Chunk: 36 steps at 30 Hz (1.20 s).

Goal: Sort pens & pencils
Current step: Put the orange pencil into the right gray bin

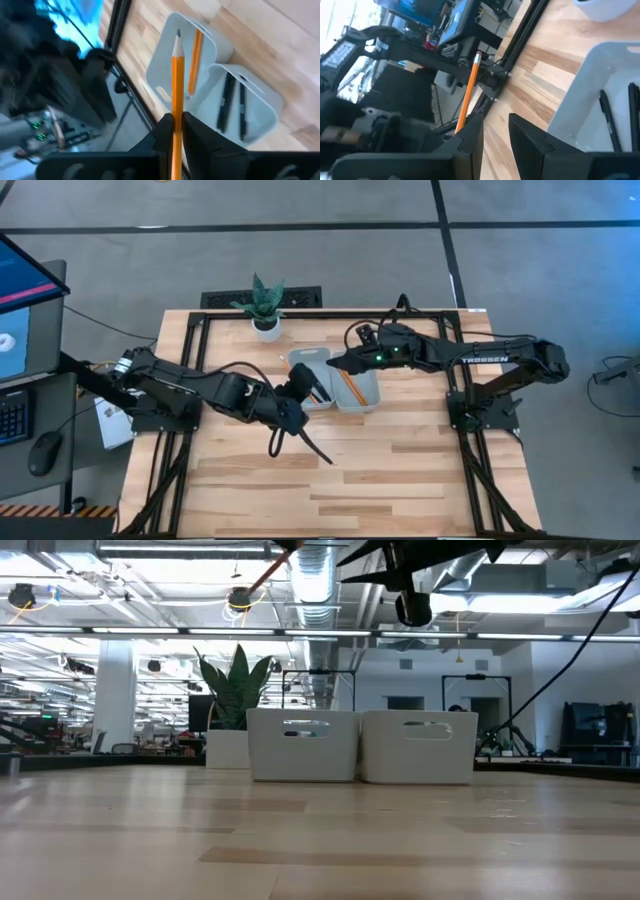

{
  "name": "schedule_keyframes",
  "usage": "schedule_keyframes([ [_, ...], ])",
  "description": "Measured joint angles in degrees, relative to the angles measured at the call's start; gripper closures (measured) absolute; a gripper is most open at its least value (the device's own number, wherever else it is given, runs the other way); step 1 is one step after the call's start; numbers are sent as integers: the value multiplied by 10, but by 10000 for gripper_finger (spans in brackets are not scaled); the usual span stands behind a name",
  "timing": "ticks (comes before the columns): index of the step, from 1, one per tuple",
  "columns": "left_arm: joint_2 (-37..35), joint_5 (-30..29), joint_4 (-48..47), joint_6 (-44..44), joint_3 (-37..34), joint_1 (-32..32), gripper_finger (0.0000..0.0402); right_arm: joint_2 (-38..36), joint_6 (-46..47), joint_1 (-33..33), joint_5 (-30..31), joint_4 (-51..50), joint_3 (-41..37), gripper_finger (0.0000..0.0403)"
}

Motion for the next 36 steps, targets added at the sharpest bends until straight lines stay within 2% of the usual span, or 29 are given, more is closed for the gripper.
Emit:
schedule_keyframes([
  [5,3,22,22,30,0,1,381,0,51,0,0,3,0,290],
  [8,3,47,48,27,0,1,381,0,48,-3,1,5,0,290],
  [16,3,63,86,60,0,-2,381,0,38,-4,20,27,0,287],
  [23,3,105,113,107,0,-2,381,0,81,-4,13,41,0,242],
  [31,3,103,129,143,0,1,381,0,98,4,-2,40,0,193],
  [36,3,103,147,167,0,0,381,0,98,9,0,49,0,178],
])
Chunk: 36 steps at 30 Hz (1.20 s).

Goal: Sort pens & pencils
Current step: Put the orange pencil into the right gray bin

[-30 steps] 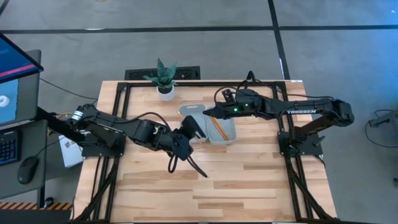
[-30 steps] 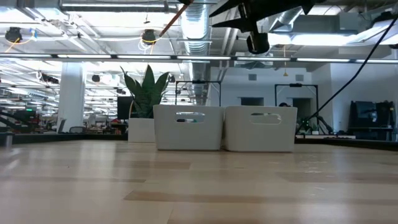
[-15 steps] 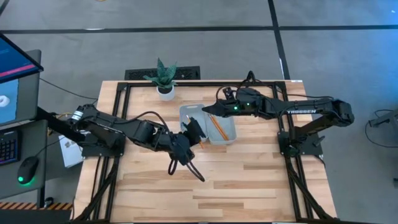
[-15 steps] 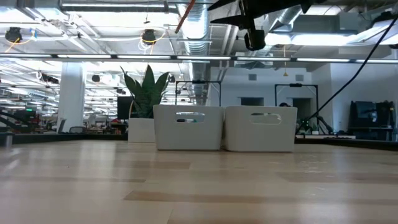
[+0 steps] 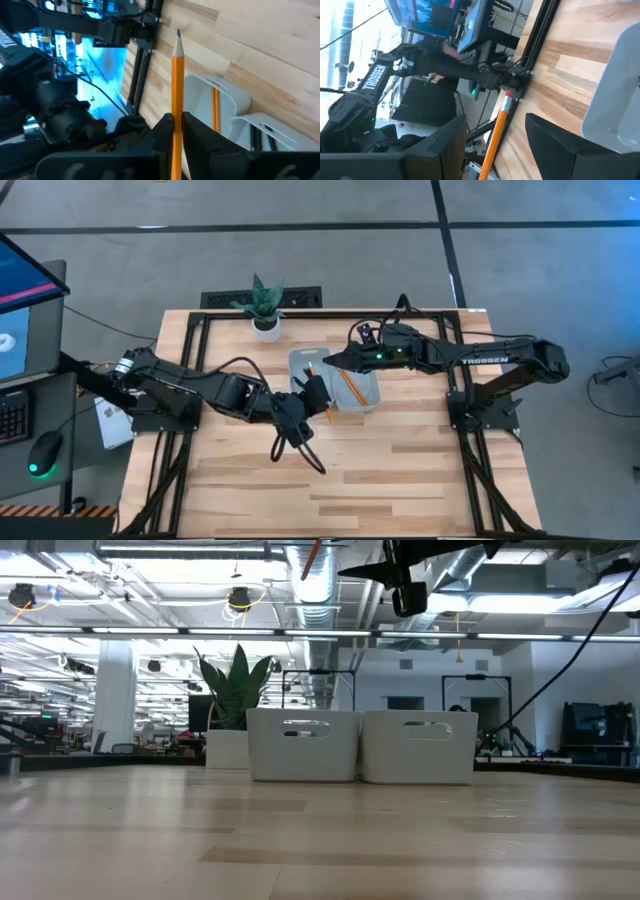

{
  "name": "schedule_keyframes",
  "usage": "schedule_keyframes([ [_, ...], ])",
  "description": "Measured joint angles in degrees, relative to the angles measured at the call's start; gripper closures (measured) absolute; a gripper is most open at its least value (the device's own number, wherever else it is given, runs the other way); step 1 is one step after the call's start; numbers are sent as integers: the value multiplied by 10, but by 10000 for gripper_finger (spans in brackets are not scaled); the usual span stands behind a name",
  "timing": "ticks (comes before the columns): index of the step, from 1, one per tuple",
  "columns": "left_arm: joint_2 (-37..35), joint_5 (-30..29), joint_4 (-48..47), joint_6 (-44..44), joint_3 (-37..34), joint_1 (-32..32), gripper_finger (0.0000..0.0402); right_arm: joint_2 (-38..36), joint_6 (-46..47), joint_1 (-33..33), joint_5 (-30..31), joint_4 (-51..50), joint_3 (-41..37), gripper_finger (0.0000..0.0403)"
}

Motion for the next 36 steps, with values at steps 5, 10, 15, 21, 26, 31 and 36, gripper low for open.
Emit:
schedule_keyframes([
  [5,1,6,5,21,0,1,381,0,24,-1,1,-2,0,178],
  [10,1,21,12,49,0,7,381,0,26,6,15,2,0,182],
  [15,1,35,35,90,0,19,381,0,26,7,16,2,0,191],
  [21,2,43,39,107,0,37,381,0,33,11,15,2,0,209],
  [26,2,53,48,118,0,44,381,0,32,11,15,2,0,231],
  [31,2,76,67,120,0,49,381,0,31,11,14,2,0,252],
  [36,2,76,74,135,0,55,381,0,31,11,13,2,0,266],
])
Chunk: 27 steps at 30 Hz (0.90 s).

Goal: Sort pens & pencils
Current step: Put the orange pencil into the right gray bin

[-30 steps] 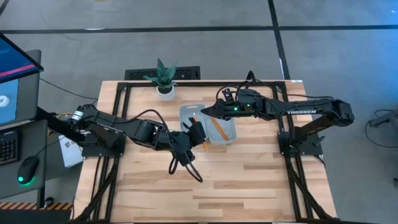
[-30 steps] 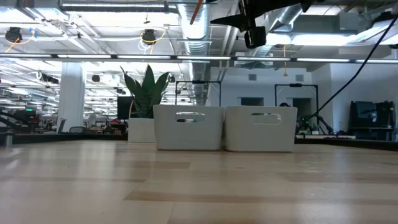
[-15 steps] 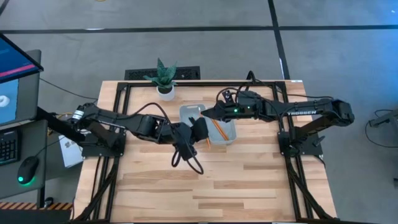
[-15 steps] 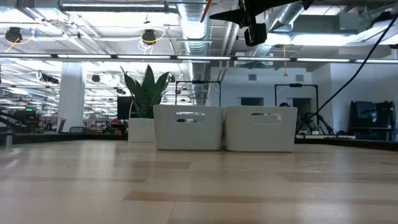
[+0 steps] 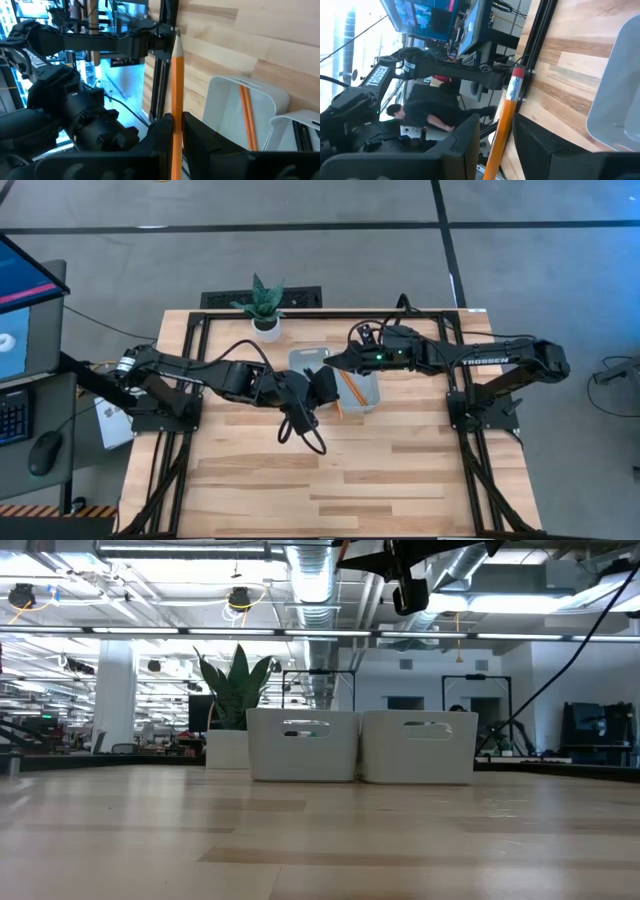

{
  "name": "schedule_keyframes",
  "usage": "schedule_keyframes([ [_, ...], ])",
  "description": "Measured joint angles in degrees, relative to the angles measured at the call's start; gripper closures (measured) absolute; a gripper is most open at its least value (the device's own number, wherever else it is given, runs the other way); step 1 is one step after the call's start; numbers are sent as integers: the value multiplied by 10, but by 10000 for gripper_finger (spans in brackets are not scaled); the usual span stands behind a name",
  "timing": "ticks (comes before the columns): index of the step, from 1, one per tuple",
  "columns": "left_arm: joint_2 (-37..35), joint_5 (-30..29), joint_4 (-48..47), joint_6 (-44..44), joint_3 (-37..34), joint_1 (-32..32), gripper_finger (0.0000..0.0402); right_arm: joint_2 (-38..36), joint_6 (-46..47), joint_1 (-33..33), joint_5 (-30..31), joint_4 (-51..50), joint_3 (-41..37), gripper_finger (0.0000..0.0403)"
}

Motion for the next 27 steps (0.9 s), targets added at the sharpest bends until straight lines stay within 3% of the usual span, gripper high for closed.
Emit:
schedule_keyframes([
  [17,2,0,-5,-5,-1,2,378,0,-15,0,0,6,1,346],
  [27,-1,-1,4,-18,0,2,373,0,-25,0,-1,-6,-1,346],
])
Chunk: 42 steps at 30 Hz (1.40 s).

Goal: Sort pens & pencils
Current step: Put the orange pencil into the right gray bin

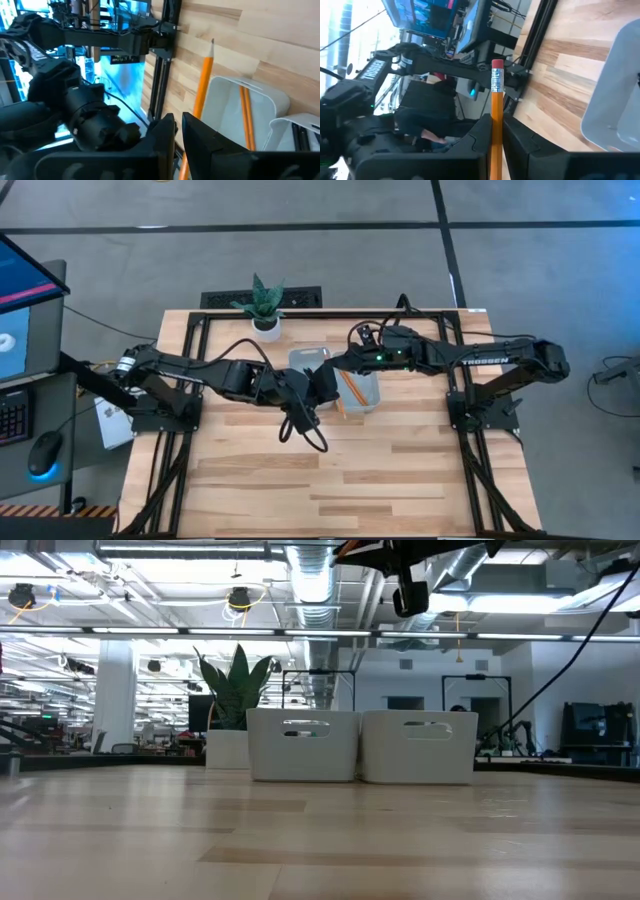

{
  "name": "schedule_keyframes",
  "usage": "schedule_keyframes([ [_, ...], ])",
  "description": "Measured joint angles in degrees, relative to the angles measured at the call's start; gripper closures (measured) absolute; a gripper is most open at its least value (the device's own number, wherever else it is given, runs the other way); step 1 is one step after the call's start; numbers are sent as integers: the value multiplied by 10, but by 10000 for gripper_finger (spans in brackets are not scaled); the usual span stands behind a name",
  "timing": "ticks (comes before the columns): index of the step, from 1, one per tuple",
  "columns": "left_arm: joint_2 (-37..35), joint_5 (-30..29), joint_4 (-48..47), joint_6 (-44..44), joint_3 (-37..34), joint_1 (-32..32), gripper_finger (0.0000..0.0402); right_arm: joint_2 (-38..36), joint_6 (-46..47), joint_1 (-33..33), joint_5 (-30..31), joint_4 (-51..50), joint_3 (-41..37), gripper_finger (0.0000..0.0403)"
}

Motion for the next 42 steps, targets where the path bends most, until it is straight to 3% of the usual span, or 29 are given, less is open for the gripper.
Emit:
schedule_keyframes([
  [12,0,-20,-6,-19,0,0,373,0,-14,-2,0,-4,0,345],
  [16,0,-47,-11,-76,0,0,372,0,-21,-14,1,-38,0,344],
  [21,-7,-42,-36,-210,0,4,372,0,-41,-34,2,-83,0,344],
  [27,-53,6,-82,-394,0,34,372,0,-71,-57,2,-98,1,344],
  [35,-130,187,-110,-547,0,106,372,0,-141,-85,3,-131,1,344],
  [42,-192,206,-93,-611,-1,163,372,0,-222,-107,17,-165,1,344],
])
